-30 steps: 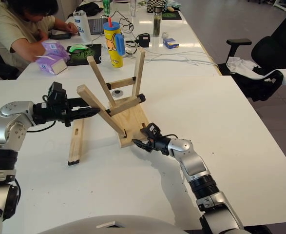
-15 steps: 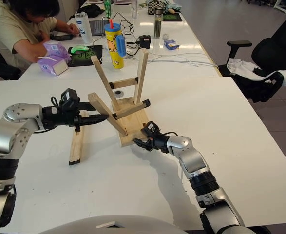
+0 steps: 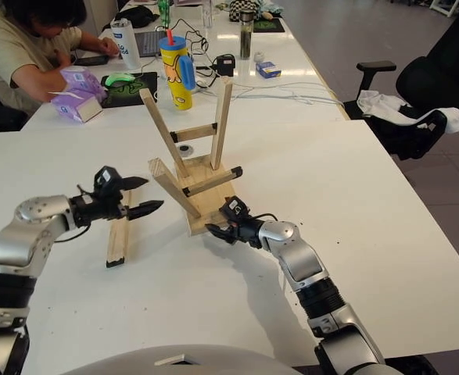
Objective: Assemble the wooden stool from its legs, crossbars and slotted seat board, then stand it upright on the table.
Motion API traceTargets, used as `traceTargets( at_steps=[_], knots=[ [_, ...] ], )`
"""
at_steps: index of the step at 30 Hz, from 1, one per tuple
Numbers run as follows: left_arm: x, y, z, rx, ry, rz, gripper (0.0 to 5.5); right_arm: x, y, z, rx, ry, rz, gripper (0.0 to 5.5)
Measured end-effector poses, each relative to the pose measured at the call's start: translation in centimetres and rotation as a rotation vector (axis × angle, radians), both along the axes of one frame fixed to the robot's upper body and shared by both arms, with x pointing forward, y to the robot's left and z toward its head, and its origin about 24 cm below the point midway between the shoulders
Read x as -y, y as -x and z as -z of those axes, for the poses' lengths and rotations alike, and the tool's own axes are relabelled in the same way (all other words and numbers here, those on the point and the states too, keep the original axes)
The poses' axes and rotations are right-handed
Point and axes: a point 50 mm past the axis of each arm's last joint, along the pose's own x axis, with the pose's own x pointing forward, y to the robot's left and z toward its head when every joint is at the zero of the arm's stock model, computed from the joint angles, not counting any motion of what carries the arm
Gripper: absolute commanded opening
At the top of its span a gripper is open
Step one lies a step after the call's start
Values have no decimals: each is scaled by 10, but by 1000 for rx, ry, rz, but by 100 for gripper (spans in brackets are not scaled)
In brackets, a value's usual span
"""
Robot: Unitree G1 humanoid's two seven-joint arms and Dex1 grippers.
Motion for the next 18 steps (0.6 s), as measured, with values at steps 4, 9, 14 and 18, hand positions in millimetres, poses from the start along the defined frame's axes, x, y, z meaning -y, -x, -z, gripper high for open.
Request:
traceTargets(
  at_steps=[4,9,14,18],
  knots=[
    [-5,23,11,86,-21,-323,460,-24,16,3,-16,-63,-20,321],
    [12,61,10,109,-38,-563,460,-13,30,2,51,-132,68,321],
    [22,81,15,24,-48,-691,460,37,19,-30,249,-116,230,321],
    [29,92,30,-75,-26,-758,460,69,10,-19,196,-59,253,321]
  ],
)
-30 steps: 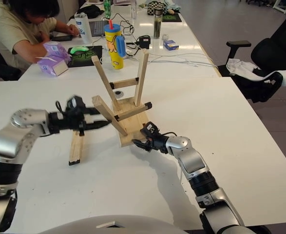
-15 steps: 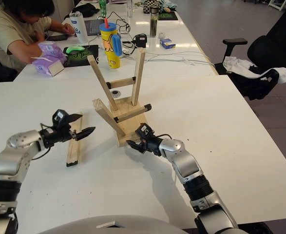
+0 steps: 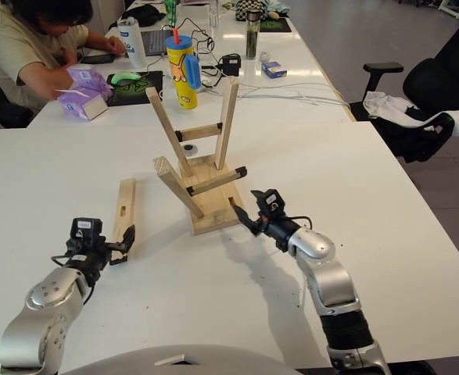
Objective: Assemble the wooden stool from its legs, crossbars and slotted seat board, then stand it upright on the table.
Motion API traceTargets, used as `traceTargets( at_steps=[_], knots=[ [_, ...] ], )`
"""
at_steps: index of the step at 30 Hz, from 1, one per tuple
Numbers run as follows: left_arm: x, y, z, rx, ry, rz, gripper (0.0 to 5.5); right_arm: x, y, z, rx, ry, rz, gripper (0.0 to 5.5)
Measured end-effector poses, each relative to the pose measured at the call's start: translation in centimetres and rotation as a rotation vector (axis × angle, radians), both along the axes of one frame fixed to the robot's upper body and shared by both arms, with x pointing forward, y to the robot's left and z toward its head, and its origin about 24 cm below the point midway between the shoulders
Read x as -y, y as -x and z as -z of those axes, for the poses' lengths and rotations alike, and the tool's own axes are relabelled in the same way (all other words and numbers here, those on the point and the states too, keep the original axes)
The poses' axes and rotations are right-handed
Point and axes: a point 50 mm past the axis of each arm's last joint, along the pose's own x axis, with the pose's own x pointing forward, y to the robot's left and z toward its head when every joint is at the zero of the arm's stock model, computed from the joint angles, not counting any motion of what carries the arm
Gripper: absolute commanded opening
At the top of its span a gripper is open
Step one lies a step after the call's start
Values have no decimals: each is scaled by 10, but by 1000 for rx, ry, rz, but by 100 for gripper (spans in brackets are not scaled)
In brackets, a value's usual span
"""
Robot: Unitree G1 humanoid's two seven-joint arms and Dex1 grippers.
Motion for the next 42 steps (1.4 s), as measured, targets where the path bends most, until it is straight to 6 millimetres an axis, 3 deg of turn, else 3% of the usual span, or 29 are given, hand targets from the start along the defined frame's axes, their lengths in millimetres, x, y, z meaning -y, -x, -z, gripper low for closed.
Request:
traceTargets(
  at_steps=[3,11,16,22,27,33,39,42],
  knots=[
    [1,-1,5,-17,6,-18,460,8,-3,18,-91,7,-37,321],
    [1,-13,8,-39,7,1,460,3,-10,38,-151,37,-165,321],
    [0,-18,13,-93,23,19,460,-18,-3,37,-159,33,-302,321],
    [-6,-18,17,-129,21,5,460,-61,13,31,-131,-27,-402,321],
    [-12,-17,21,-155,17,-2,460,-60,21,35,-168,-30,-365,321],
    [-15,-17,22,-160,20,-15,374,-54,18,34,-175,-19,-300,321],
    [-29,-20,20,-146,40,-115,283,-39,3,25,-128,0,-165,321],
    [-32,-33,6,-60,47,-154,238,-33,-4,21,-106,-12,-97,321]
  ],
)
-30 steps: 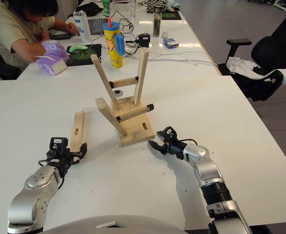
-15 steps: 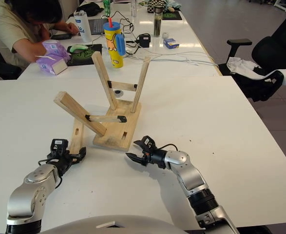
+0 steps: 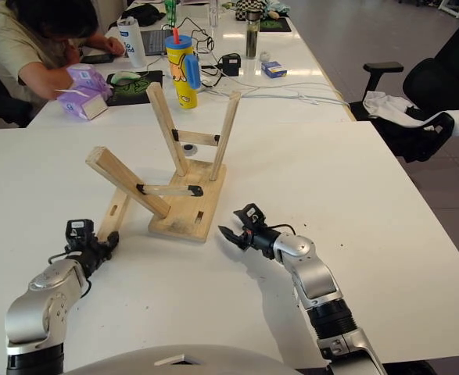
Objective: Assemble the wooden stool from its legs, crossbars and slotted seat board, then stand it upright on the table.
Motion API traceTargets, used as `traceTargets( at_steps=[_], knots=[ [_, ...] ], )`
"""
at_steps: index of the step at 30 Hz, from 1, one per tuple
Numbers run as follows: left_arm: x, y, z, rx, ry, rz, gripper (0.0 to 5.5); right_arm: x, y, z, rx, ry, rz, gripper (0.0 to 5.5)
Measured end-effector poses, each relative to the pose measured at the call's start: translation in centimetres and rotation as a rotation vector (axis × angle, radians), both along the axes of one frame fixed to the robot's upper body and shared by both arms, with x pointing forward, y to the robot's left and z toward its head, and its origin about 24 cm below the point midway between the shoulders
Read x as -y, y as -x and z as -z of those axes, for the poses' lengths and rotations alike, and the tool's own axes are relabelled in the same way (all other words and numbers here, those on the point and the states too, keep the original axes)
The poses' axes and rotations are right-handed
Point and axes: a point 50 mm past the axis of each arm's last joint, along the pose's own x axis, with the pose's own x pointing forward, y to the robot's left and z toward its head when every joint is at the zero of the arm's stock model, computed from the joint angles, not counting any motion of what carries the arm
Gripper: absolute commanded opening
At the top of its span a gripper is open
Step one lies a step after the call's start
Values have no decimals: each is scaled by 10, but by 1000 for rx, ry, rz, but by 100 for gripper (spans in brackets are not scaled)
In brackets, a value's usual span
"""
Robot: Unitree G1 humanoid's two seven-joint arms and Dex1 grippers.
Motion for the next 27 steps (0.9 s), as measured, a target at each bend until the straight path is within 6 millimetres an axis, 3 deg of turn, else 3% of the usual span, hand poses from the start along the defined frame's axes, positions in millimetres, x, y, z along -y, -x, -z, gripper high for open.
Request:
traceTargets(
  at_steps=[6,11,18,27],
  knots=[
    [-2,-35,-42,259,-34,-9,146,16,-13,-7,16,-60,139,321],
    [0,-33,-36,212,-116,57,85,18,-15,-8,3,-87,147,321],
    [-4,-11,-16,107,-117,83,169,16,-10,-4,-17,-100,155,321],
    [-9,1,2,0,-47,90,300,14,-8,-1,-37,-104,162,321]
  ],
)
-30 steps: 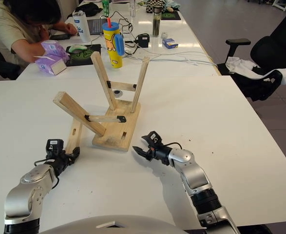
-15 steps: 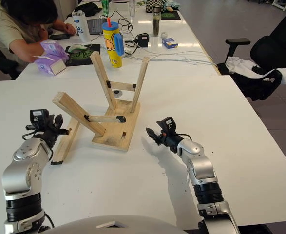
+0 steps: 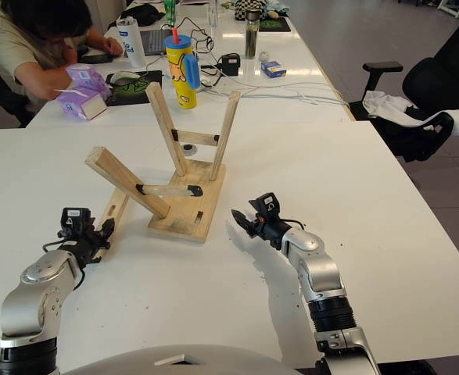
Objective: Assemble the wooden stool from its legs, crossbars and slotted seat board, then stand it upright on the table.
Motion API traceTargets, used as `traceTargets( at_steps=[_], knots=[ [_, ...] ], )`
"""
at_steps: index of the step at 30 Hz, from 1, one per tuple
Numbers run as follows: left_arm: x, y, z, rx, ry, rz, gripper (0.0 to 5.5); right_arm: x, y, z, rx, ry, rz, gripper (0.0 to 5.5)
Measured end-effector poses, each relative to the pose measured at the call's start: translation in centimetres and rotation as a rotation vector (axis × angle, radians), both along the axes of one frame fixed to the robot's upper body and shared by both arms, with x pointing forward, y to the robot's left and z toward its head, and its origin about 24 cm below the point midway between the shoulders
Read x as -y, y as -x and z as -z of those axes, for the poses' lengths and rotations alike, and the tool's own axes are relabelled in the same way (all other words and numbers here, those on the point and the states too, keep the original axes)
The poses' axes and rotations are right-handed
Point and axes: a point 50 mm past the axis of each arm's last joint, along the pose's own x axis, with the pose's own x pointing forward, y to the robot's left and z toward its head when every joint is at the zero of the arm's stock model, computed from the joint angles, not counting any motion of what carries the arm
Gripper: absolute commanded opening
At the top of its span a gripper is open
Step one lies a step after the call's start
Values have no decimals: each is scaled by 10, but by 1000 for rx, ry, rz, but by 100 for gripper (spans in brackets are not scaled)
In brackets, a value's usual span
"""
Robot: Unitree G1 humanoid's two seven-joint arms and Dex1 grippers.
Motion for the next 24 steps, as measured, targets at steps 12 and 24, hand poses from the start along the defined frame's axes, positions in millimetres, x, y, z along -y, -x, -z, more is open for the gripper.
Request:
traceTargets(
  at_steps=[12,24],
  knots=[
    [-1,0,14,-89,35,16,297,-3,3,3,-24,-9,-2,321],
    [-2,-8,15,-80,80,-3,206,7,-10,-3,6,13,119,321]
  ],
)
